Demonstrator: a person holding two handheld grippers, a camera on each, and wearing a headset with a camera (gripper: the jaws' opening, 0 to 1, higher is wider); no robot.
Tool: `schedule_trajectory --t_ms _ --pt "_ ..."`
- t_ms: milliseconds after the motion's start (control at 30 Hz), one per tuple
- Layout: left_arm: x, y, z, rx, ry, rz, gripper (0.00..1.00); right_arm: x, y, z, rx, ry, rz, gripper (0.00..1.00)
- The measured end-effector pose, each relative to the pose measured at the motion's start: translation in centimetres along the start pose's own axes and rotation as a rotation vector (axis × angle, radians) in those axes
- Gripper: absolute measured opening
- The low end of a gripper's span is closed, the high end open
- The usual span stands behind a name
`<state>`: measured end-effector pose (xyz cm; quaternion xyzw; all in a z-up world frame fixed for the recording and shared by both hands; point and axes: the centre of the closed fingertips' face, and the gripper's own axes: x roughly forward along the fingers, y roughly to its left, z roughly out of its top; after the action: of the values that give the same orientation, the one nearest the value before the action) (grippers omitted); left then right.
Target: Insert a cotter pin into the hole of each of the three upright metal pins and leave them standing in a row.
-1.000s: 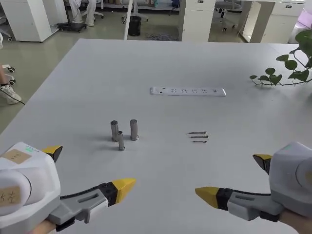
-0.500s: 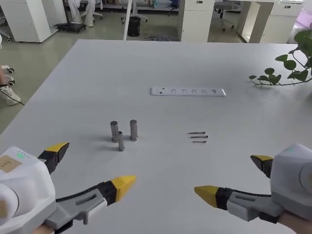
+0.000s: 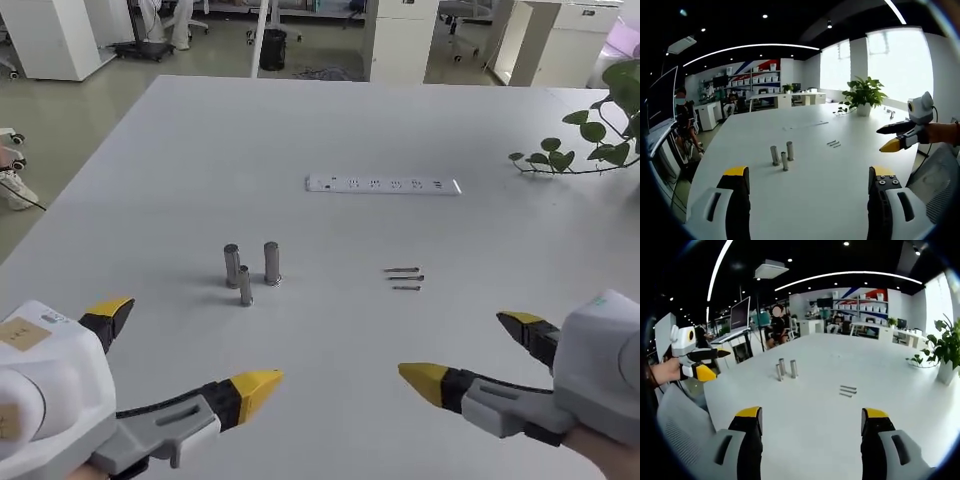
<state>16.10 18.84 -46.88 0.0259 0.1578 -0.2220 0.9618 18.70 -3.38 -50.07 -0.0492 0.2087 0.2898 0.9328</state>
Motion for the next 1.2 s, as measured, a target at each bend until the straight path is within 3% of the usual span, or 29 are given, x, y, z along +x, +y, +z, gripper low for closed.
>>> schedule_trajectory --t_ms 400,567,833,967,1200 --pt "0.7 0.5 -0.1 0.032 0.004 0.038 0.98 5.0 2.5 1.8 -0.09 -0.028 0.118 0.57" --pt "1.0 0.8 0.1 0.049 -0.005 0.052 0.98 7.5 3.6 2.4 -0.101 -0.034 0.173 0.51" --pt "1.6 1.1 -0.1 0.028 -0.008 0.054 0.96 11.2 5.0 2.7 -0.111 -0.02 0.246 0.41" --pt "2.0 1.0 -0.3 0.03 -0.006 0.054 0.93 13.2 5.9 2.9 -0.081 -0.032 0.284 0.38" --pt "2.7 0.9 -0.9 0.023 -0.002 0.045 0.93 15.9 8.0 3.1 -0.111 -0.054 0.335 0.31"
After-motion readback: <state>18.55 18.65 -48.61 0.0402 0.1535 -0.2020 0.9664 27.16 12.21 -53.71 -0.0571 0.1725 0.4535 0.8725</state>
